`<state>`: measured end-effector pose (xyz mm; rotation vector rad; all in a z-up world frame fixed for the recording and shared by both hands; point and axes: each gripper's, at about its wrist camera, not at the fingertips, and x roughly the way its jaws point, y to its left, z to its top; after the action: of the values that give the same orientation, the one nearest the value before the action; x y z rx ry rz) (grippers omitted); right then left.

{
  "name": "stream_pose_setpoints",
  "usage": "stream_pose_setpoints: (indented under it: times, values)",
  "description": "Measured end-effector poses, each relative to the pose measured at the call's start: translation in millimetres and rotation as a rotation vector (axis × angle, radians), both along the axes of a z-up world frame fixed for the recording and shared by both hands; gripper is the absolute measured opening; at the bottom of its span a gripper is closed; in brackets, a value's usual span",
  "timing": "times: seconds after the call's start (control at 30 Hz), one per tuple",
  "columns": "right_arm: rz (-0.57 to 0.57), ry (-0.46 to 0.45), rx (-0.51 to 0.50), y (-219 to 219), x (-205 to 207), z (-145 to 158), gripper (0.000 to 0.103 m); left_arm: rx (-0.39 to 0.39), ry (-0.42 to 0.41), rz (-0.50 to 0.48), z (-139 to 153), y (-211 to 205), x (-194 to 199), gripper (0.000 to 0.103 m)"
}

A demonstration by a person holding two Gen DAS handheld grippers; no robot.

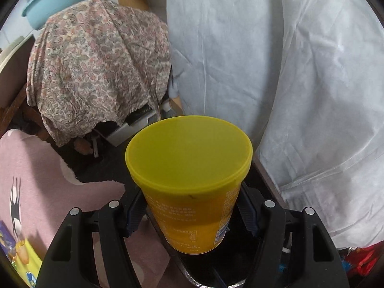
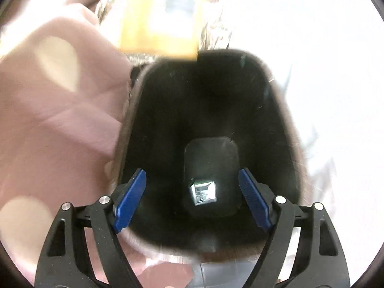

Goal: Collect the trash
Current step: 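Carry the can and carton to the brown bin and open both tools, then return to the table and grasp the white tissue with the right tool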

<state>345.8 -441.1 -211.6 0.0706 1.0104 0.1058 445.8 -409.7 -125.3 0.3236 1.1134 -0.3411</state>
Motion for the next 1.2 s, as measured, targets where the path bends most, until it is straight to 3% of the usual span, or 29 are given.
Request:
stream_pose_setpoints:
  times: [0.17, 0.3, 0.4, 0.53, 0.67, 0.9, 1.03, 1.2]
  values:
    - [-0.074, -0.070, -0.063, -15, -48, 23, 0.087, 0.050, 0.064, -0.029, -25, -14, -7, 0.066]
    - [-0.149, -0.104, -0.054, -27, -84, 34, 0.089, 0.088, 0.084, -0.073, -40, -23, -17, 0.067]
    - [-0.198, -0.119, -0.041, -41, -98, 38, 0.092, 0.101, 0.084, -0.098, -41, -29, -24, 0.081]
    - [-0.270, -0.147, -0.022, -49, -120, 43, 0.092, 0.087, 0.026, -0.137, -23, -32, -42, 0.085]
    - [-0.314, -0.186, 0.012, -53, -145, 48, 0.092, -0.013, -0.040, -0.198, 15, -21, -74, 0.087]
    - [-0.313, -0.251, 0.057, -42, -179, 64, 0.092, -0.132, -0.245, -0.286, 92, 52, -152, 0.094]
    - [-0.260, -0.298, 0.046, -17, -192, 79, 0.092, -0.195, -0.305, -0.281, 120, 112, -198, 0.095]
    - [-0.159, -0.356, 0.061, 26, -204, 108, 0.092, -0.213, -0.367, -0.237, 135, 187, -242, 0.096]
